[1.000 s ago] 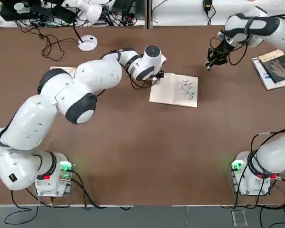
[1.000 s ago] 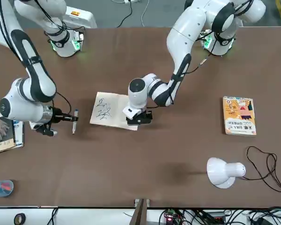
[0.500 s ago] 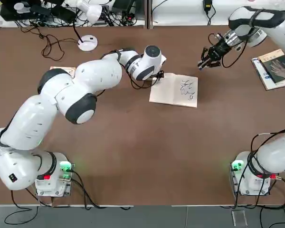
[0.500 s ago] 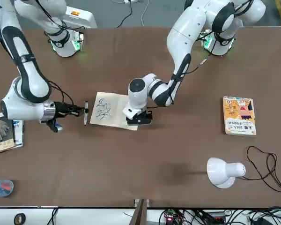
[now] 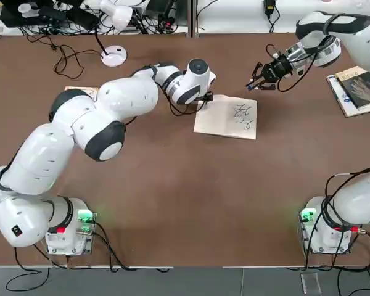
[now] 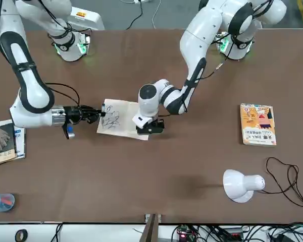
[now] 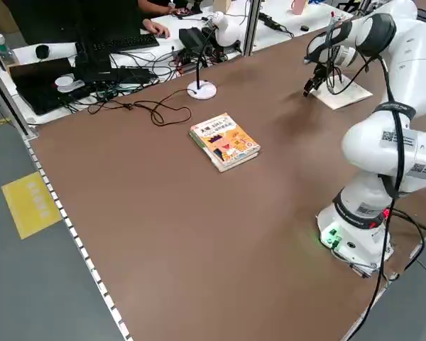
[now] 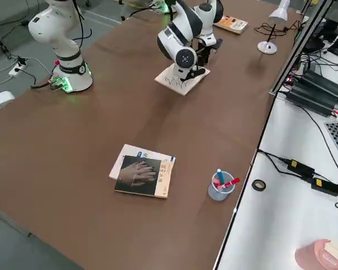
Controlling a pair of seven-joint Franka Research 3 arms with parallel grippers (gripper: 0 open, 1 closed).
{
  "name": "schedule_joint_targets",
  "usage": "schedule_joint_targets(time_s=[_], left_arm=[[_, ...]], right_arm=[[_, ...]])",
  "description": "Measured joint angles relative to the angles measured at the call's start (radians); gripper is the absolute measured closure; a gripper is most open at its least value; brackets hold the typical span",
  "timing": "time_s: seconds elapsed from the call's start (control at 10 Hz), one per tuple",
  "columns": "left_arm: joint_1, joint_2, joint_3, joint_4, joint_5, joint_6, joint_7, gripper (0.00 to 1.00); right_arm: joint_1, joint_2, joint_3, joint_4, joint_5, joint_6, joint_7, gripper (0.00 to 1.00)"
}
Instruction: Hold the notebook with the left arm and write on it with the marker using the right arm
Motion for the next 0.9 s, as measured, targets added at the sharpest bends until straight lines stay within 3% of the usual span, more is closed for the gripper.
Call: schedule_joint_targets(time_s=[0.5,0.9], left_arm=[[0.0,0.0,0.0,0.0,0.0,0.0,0.0,0.0],[0.0,0.0,0.0,0.0,0.0,0.0,0.001,0.0]], right_arm=[[0.07,0.023,0.001,-0.071,0.158,0.087,0.0,0.83],[0.113,0.031,0.002,-0.109,0.193,0.146,-0.009,0.83]])
